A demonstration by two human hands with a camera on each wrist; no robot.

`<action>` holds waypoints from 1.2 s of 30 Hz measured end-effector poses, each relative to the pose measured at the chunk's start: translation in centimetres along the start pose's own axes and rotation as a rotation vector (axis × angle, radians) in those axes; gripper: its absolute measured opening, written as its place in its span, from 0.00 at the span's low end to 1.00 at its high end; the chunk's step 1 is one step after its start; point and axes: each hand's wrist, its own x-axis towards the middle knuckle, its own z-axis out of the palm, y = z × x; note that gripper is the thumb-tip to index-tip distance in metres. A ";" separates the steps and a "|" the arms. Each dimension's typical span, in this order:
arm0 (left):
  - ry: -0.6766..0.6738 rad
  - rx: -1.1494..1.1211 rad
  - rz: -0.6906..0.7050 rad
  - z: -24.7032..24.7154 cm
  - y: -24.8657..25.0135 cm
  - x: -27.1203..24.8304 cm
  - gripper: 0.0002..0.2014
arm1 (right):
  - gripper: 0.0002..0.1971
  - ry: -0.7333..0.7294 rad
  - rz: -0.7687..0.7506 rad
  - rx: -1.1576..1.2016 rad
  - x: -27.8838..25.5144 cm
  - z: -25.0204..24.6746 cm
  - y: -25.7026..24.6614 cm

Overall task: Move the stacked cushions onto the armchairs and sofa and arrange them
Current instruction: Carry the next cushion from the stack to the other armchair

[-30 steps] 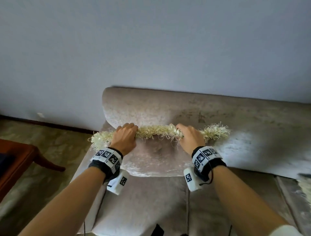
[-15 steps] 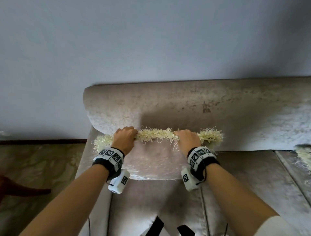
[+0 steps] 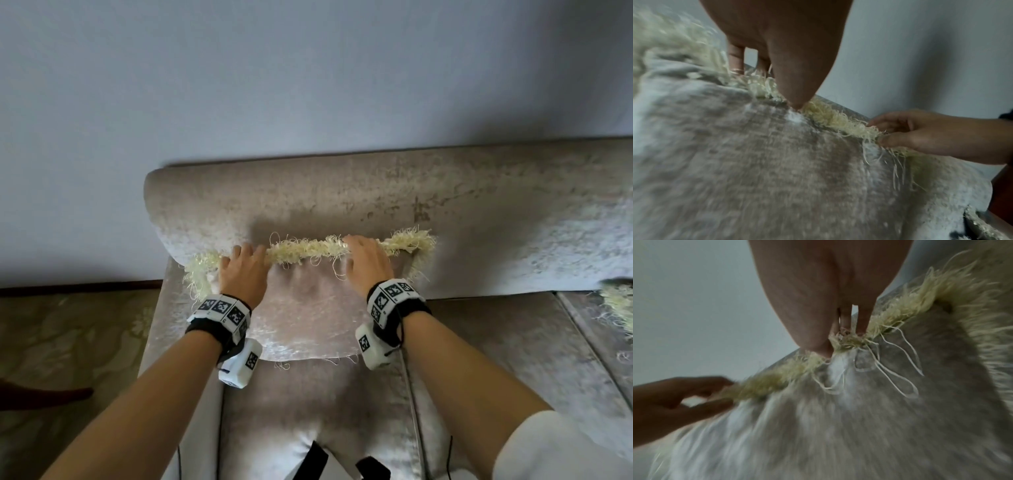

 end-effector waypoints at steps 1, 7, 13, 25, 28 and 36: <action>0.002 -0.032 0.033 0.5 0.1 -0.3 0.23 | 0.26 -0.020 -0.008 -0.002 -0.4 0.5 0.1; -0.177 -0.130 0.145 3.6 3.0 -2.5 0.33 | 0.39 -0.228 -0.086 -0.101 -4.5 3.1 2.3; -0.170 -0.225 0.173 6.3 5.3 -4.3 0.30 | 0.42 -0.295 -0.063 -0.224 -5.9 6.0 4.1; -0.162 0.050 0.157 10.6 -2.3 -4.1 0.42 | 0.34 -0.267 -0.194 -0.435 -3.2 10.1 5.7; -0.226 -0.234 -0.411 9.7 -4.6 -3.5 0.41 | 0.37 -0.291 0.401 -0.266 -2.8 7.6 9.3; -0.274 0.034 0.408 13.7 -0.3 -9.6 0.43 | 0.42 -0.280 0.287 -0.146 -9.3 12.7 3.6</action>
